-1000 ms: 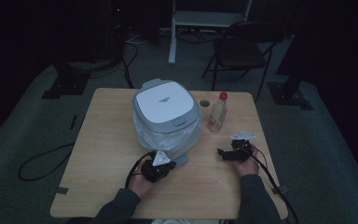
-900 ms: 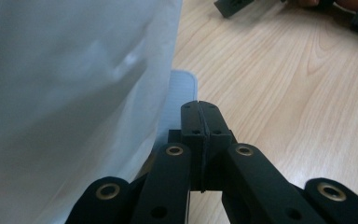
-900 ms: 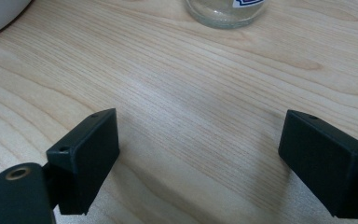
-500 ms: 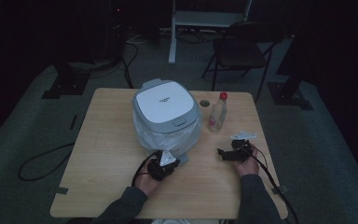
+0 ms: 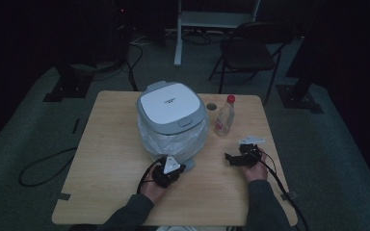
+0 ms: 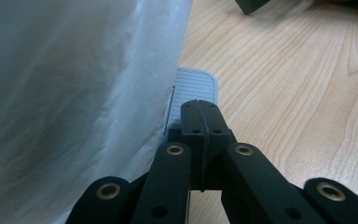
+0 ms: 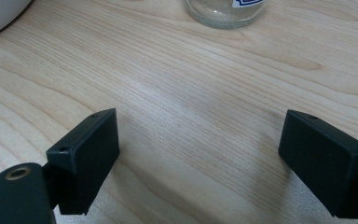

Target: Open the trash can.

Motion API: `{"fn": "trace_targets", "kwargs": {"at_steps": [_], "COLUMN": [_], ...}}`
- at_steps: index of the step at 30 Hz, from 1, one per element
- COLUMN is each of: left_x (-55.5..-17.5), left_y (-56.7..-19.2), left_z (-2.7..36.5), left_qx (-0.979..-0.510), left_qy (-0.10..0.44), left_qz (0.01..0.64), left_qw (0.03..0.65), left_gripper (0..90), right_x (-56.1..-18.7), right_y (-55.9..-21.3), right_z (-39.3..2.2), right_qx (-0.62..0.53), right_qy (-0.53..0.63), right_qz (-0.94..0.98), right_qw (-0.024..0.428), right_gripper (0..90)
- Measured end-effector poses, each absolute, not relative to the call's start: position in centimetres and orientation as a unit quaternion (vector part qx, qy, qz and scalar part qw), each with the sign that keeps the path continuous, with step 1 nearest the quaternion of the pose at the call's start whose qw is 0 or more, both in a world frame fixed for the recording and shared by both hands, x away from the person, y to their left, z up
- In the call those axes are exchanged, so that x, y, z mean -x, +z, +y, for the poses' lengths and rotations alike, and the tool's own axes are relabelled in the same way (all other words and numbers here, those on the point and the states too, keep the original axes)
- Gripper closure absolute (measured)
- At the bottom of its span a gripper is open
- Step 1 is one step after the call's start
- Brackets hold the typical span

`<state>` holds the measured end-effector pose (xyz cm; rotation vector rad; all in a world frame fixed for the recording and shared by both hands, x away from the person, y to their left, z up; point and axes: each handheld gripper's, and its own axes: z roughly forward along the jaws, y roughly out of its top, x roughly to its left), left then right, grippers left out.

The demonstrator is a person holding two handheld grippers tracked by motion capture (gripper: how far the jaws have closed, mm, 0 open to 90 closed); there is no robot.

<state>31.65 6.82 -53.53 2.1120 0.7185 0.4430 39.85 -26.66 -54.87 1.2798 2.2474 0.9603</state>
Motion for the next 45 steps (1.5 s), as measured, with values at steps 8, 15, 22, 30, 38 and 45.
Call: {"fn": "trace_targets", "kwargs": {"at_steps": [8, 15, 22, 30, 38, 45], "left_x": [-31.67, -31.66, -31.66, -31.65, -31.65, -31.64], "left_y": [-53.62, -53.67, -53.73, -53.82, -53.97, -53.99], "left_z": [6.70, 6.63, 6.59, 6.48, 6.38, 6.32], "left_qx": [-0.847, -0.848, -0.847, -0.850, -0.851, -0.850], "left_qy": [0.178, 0.179, 0.178, 0.179, 0.178, 0.178], "left_qz": [0.285, 0.285, 0.286, 0.288, 0.289, 0.292], "left_qw": [0.412, 0.410, 0.410, 0.405, 0.401, 0.401], "left_gripper": [90.0, 90.0, 90.0, 90.0, 90.0, 90.0], "right_x": [-39.85, -39.84, -39.84, -39.83, -39.83, -39.83], "right_y": [-54.87, -54.87, -54.88, -54.88, -54.88, -54.88], "right_z": [-26.66, -26.65, -26.65, -26.64, -26.64, -26.64], "right_qx": [-0.455, -0.455, -0.456, -0.456, -0.456, -0.456], "right_qy": [0.342, 0.342, 0.342, 0.342, 0.342, 0.342], "right_qz": [0.800, 0.800, 0.799, 0.799, 0.799, 0.799], "right_qw": [0.190, 0.190, 0.191, 0.191, 0.191, 0.191], "right_gripper": [11.4, 11.4, 11.4, 11.4, 11.4, 11.4]}}
